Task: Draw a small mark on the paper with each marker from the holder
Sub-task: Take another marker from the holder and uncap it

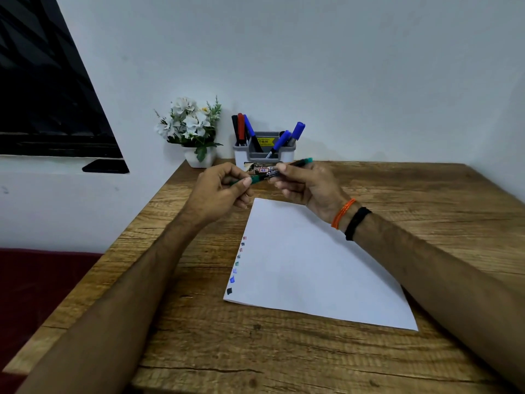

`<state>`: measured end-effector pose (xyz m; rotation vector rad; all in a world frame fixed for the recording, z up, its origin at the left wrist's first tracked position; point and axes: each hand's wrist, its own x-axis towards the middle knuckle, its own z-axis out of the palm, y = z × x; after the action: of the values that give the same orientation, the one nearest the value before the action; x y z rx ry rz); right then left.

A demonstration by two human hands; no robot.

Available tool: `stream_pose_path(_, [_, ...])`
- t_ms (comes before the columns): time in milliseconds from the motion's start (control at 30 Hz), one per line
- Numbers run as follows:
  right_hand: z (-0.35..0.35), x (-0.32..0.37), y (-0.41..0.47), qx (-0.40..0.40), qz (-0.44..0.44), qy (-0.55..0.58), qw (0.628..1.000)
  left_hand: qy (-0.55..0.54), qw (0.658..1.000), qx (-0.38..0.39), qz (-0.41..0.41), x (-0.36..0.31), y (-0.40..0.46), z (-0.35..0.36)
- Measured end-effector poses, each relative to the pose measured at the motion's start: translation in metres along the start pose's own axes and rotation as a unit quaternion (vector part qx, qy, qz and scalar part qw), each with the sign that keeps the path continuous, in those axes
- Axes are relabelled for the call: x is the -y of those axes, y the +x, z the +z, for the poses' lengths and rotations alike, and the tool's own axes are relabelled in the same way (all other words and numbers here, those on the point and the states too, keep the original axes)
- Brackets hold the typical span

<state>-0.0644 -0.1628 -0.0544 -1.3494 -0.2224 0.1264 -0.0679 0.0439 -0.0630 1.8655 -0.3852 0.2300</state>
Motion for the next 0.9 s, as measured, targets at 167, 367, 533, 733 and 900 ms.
stream_pose_path(167, [0.001, -0.004, -0.001, 0.01, -0.038, -0.089, 0.995, 0.019, 0.999, 0.03, 0.004, 0.002, -0.001, 0.001])
stream_pose_path(367, [0.0, -0.008, 0.001, 0.035, -0.056, -0.09, 0.994, 0.067, 0.994, 0.077, 0.042, -0.002, -0.005, 0.008])
stream_pose_path(533, [0.008, -0.014, -0.001, 0.062, -0.064, -0.12, 0.989, 0.158, 0.979, 0.102, 0.08, -0.006, -0.008, 0.015])
stream_pose_path(733, [0.005, -0.019, -0.001, 0.094, -0.062, -0.11, 0.987, 0.211, 0.964, 0.128, 0.1, -0.003, -0.009, 0.015])
stream_pose_path(900, [0.006, -0.017, 0.002, 0.116, -0.041, -0.04, 0.992, 0.204, 0.965, 0.111, 0.126, -0.005, -0.007, 0.016])
